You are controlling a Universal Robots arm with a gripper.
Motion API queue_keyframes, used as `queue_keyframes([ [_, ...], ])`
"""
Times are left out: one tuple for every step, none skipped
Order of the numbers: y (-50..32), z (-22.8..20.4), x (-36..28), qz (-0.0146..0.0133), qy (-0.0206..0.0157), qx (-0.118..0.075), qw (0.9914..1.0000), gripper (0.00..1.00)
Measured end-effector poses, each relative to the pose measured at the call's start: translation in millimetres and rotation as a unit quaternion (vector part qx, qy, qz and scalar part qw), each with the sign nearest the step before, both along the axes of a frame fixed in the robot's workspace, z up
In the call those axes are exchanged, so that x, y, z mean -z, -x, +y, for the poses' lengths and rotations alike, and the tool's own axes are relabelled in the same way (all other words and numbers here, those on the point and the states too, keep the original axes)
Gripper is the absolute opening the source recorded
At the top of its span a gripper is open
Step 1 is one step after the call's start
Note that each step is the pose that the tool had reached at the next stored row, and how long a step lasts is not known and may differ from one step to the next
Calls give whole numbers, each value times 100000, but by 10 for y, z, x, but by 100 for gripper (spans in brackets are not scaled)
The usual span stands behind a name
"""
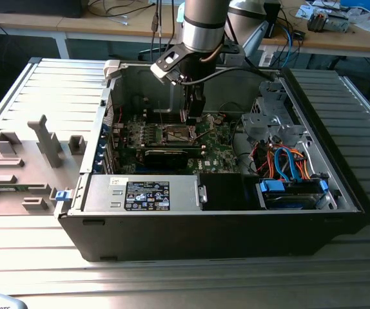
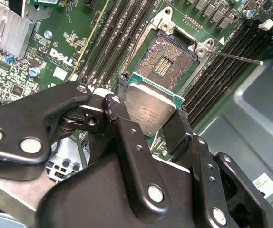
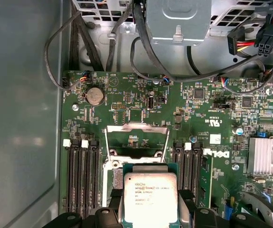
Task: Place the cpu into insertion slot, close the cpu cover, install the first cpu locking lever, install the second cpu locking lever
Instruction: 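Place the cpu into insertion slot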
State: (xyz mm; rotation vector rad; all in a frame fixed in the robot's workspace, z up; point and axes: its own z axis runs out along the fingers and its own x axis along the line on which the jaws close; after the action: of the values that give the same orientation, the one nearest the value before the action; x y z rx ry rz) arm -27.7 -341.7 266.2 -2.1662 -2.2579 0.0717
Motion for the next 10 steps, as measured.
queue_keyframes([
  [0, 0, 2, -1, 1, 0, 100000, 54],
  [0, 0, 3, -1, 1, 1, 100000, 54],
  [0, 0, 6, -1, 0, -3, 100000, 54],
  [0, 0, 8, -2, 3, -2, 100000, 54],
  [0, 0, 11, 0, 1, 0, 100000, 54],
  [0, 0, 13, -1, 1, 1, 100000, 54],
  [0, 0, 15, -2, 1, -2, 100000, 54],
  [0, 0, 17, -3, -1, -1, 100000, 54],
  [0, 0, 20, -3, -1, -1, 100000, 54],
  [0, 0, 22, -1, 0, 0, 100000, 54],
])
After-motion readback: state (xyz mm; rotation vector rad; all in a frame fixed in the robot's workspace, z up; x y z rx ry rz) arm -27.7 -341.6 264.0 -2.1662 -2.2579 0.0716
